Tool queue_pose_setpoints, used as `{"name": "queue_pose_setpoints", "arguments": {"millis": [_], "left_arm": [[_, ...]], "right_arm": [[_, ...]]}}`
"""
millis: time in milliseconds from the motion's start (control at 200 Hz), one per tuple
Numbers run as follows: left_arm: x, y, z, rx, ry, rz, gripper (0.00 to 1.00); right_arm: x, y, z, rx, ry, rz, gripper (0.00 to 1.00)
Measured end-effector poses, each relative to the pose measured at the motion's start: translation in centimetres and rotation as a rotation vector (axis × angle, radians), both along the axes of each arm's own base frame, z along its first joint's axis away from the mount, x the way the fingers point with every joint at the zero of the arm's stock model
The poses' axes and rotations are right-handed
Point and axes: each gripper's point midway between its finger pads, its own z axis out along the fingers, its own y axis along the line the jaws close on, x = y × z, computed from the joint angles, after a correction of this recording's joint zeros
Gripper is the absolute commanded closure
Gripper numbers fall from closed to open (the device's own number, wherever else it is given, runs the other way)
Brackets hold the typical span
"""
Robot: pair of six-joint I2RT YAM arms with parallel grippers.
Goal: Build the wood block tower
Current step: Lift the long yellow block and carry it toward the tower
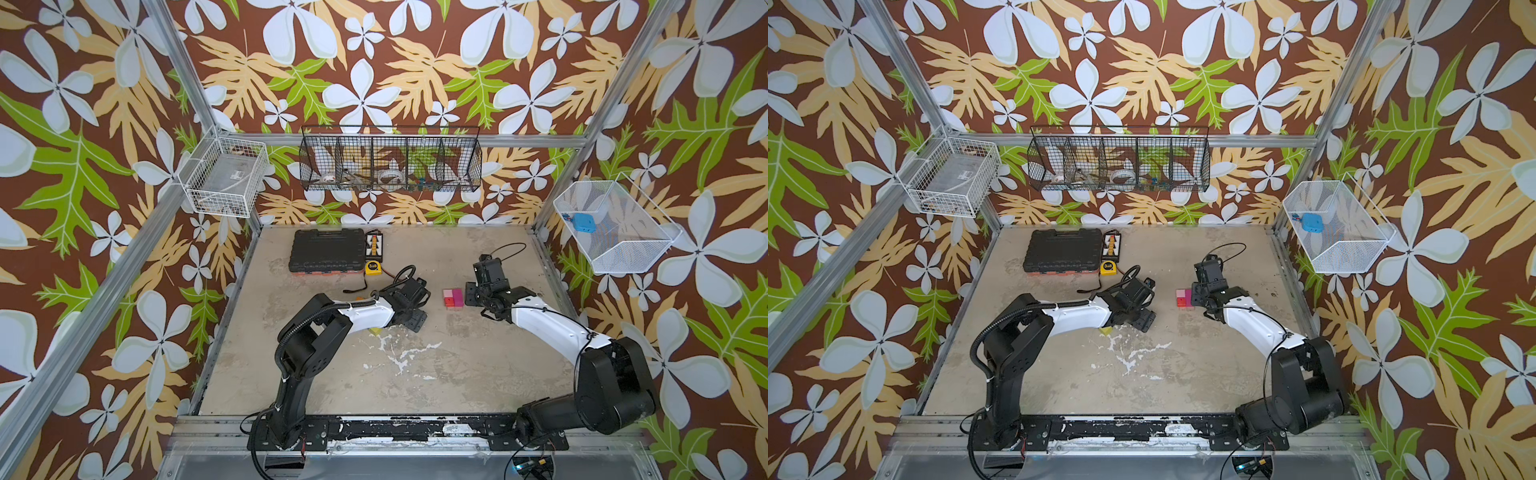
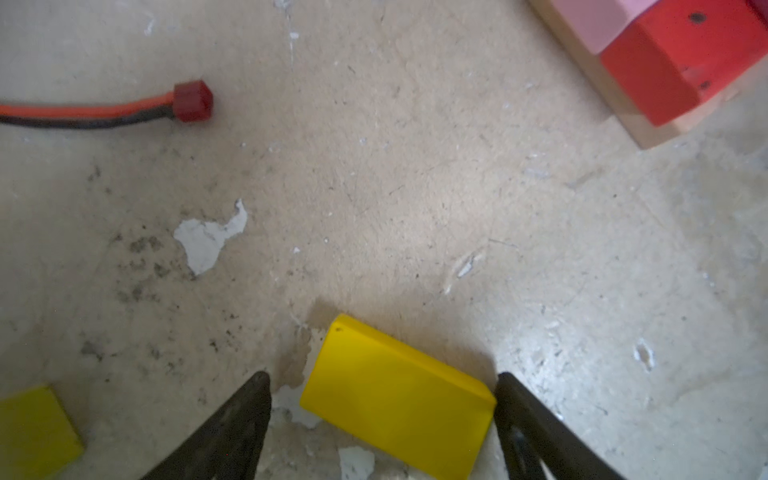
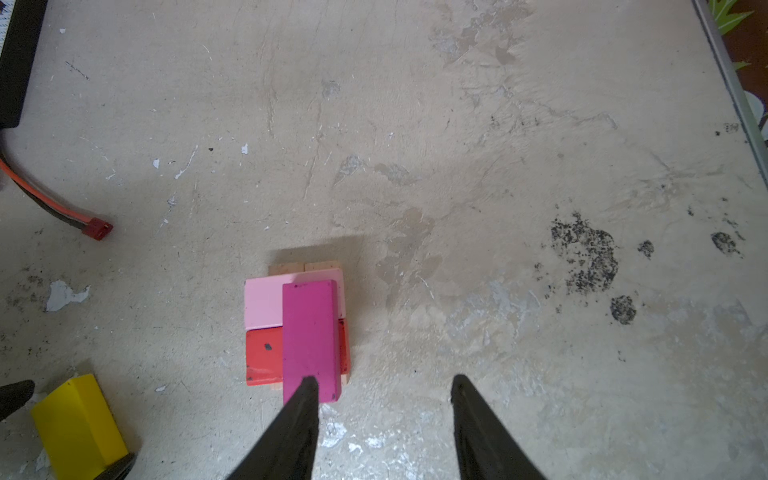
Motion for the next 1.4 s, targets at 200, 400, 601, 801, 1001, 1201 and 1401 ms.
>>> {"name": "queue_pose_setpoints", "arguments": {"millis": [200,400,601,801,1001,1201,1401], "left_arm": [[0.5,-0.7,0.0,-0.003,-0.013,-0.022,0.23],[0.4,-0.8,0.0,-0.004,-0.009,-0.033,0.33],[-0.6,-0.8,0.0,-0.005,0.008,-0.061,0.27],[-1.6,-0.8,-0.2,-0.01,0.035,-0.081,0.18],[-2.1,-1.0,-0.3,-0.017,0.045,-0.099,0.17],[-2.5,-1.4,-0.2,-0.023,0.05,-0.116,0.17],[-2.8,-1.2,-0.2,-0.019,0.058,-0.12,0.25]], "right_arm": [[0.0,0.0,0.0,0.0,0.001,0.0,0.48],[0.0,0.0,-0.1,0.0,0.002,0.0,0.49],[0.0,0.0,-0.1,-0.001,0.002,-0.001,0.49],[0.0,0.0,-0.2,-0.003,0.008,-0.001,0.48],[0.0,0.0,-0.3,-0.003,0.012,0.0,0.49],[0.1,0.0,-0.4,-0.004,0.013,0.0,0.49],[0.1,0.0,-0.4,-0.005,0.013,0.0,0.49]]}}
